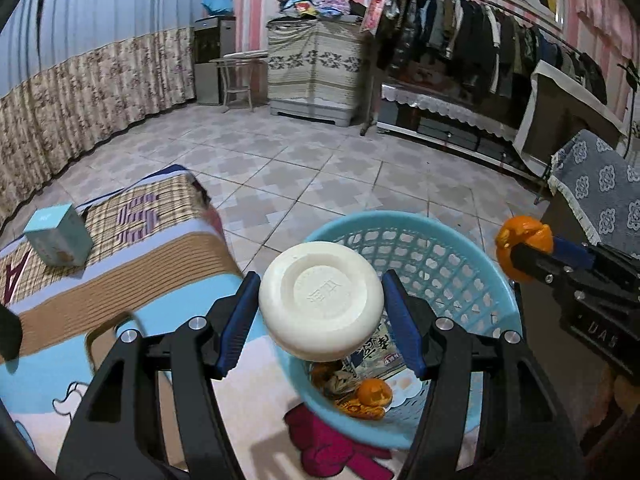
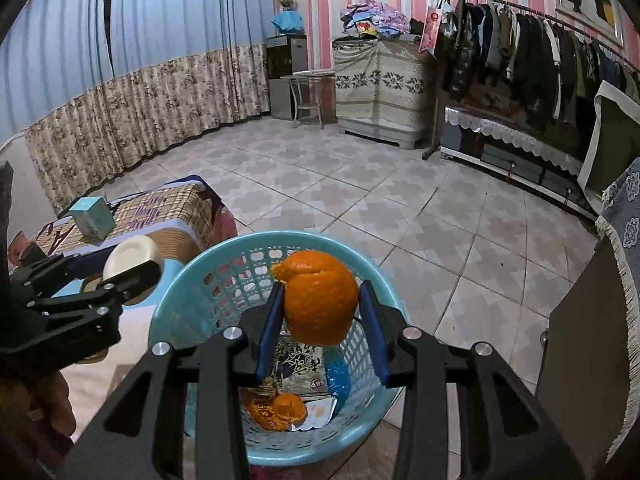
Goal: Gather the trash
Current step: 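Open the left tool to drop the soap while the right tool releases the orange, then move the left tool to the black can and grasp its rim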
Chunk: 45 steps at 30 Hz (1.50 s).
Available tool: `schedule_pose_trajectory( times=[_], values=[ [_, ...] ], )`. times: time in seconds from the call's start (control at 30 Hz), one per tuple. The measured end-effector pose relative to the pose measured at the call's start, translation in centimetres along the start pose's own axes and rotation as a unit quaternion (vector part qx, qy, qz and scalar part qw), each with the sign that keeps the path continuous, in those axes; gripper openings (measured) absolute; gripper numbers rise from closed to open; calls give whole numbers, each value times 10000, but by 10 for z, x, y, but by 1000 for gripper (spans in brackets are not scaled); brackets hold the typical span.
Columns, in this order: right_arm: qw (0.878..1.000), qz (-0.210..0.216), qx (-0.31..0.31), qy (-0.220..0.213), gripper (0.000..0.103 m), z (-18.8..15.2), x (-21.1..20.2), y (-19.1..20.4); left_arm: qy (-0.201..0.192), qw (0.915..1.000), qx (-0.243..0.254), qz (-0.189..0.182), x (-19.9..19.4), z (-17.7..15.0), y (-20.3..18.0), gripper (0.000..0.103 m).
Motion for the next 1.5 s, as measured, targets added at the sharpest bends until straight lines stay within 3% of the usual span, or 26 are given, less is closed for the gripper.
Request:
schedule_pose_trajectory(
  times=[0.07, 0.17, 0.57, 0.83, 0.87, 0.97, 1.17, 1.27, 1.5],
  values=[
    [10000, -7, 19, -2, 38, 0, 2, 0, 34, 10000, -32, -63, 3, 3, -2, 63],
    [10000, -50, 10, -35, 38, 1, 2, 3, -10, 9999, -153, -14, 3, 6, 1, 85],
    [10000, 29, 4, -49, 38, -1, 10, 17, -513, 9963, -368, 574, -34, 13, 52, 97],
    [9999, 89, 38, -34, 42, 2, 29, 29, -812, 9915, -324, 959, -67, 13, 82, 98],
    [9999, 85, 57, -35, 46, 2, 30, 29, -844, 9907, -333, 1011, -72, 14, 88, 98],
    [9999, -38, 133, -89, 73, 5, 31, 31, -895, 9876, -506, 1186, -83, 17, 115, 98],
    [9996, -253, 53, -86, 81, 7, 33, 43, -1013, 9795, -872, 1504, -106, 18, 174, 98],
    [9991, -405, -3, -116, 93, 5, 33, 52, -1050, 9739, -1069, 1705, -116, 16, 210, 98],
    [9991, -401, -116, -53, 93, 3, 39, 83, -915, 9589, -1530, 2209, -118, 11, 299, 98]
  ],
)
Point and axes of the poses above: each gripper's, at about its wrist camera, not at the fingertips, and x roughly the way its jaws point, y to its left, z to its top, the point moved 3 cm from there along x, roughly the way its jaws point, and after that the axes turned 14 degrees about -x, right-handed, at the moved point
